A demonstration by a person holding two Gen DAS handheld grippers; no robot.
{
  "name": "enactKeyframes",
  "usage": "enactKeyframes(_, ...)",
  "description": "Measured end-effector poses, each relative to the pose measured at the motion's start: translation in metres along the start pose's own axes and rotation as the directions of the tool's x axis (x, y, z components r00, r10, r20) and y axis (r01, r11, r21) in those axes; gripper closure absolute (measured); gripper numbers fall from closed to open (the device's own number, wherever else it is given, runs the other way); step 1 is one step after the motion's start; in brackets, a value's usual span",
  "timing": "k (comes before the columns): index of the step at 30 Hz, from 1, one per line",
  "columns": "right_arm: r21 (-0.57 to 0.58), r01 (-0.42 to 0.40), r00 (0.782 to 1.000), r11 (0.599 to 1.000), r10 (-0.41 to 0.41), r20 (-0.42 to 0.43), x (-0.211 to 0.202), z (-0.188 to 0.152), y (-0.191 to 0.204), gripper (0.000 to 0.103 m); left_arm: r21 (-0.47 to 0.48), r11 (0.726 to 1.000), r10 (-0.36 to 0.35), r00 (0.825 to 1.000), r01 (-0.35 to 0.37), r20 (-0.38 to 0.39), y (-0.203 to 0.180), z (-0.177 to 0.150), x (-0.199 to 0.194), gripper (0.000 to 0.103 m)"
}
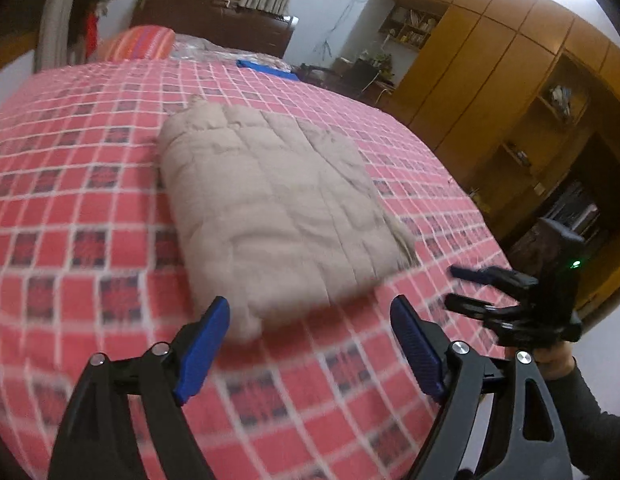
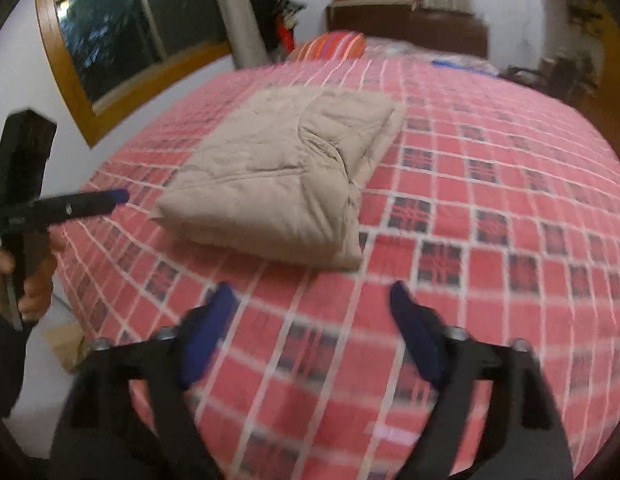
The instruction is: Fold large clothes
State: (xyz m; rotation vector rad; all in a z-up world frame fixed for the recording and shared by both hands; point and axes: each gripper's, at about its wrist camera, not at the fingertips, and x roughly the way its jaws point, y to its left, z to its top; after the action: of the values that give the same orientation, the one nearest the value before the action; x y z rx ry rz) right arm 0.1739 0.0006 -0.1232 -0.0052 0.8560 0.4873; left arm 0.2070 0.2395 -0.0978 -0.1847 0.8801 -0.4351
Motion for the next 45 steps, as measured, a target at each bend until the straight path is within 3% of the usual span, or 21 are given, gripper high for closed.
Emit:
enactKeyframes(5, 0.042, 0.169, 0.985, 0.985, -0.170, 0.029, -0.045, -0.036, 0.032, 0.004, 0.007, 0.987, 0.161, 0.986, -0.162, 0.052, -0.031, -0.051, -0.047, 0.013)
enactKeyframes(7, 0.049, 0.234, 0.968, 0.971, -0.237, 0.085, -0.070, -0.044, 0.052, 0.003, -0.015, 0.974, 0.225, 0.972, -0.225, 0.067, -0.040, -0.064, -0.065, 0.012)
enactKeyframes(9, 0.071, 0.275, 0.953, 0.959, -0.281, 0.111, -0.092, -0.047, 0.067, 0.003, -0.056, 0.952, 0.304, 0.945, -0.300, 0.122, -0.049, -0.077, -0.092, 0.012)
enactKeyframes(12, 0.106, 0.224, 0.962, 0.969, -0.237, 0.133, -0.120, -0.046, 0.081, 0.003, -0.062, 0.939, 0.345, 0.920, -0.339, 0.189, -0.068, -0.089, -0.125, 0.011)
enactKeyframes(15, 0.082, 0.266, 0.953, 0.960, -0.275, 0.128, -0.137, -0.039, 0.097, 0.003, -0.010, 0.925, 0.372, 0.901, -0.380, 0.224, -0.092, -0.094, -0.150, 0.011)
enactKeyframes(18, 0.051, 0.337, 0.928, 0.940, -0.341, 0.153, -0.152, -0.035, 0.115, 0.003, 0.039, 0.927, 0.356, 0.908, -0.373, 0.221, -0.107, -0.095, -0.167, 0.010)
enactKeyframes(21, 0.050, 0.339, 0.930, 0.939, -0.343, 0.129, -0.162, -0.031, 0.125, 0.003, 0.027, 0.938, 0.331, 0.915, -0.346, 0.229, -0.112, -0.094, -0.176, 0.010)
enactKeyframes(24, 0.045, 0.361, 0.920, 0.932, -0.363, 0.150, -0.167, -0.031, 0.131, 0.003, 0.015, 0.941, 0.328, 0.921, -0.339, 0.210, -0.112, -0.092, -0.173, 0.011)
enactKeyframes(45, 0.068, 0.359, 0.918, 0.931, -0.365, 0.154, -0.163, -0.033, 0.126, 0.003, 0.020, 0.940, 0.333, 0.926, -0.342, 0.176, -0.117, -0.087, -0.154, 0.011)
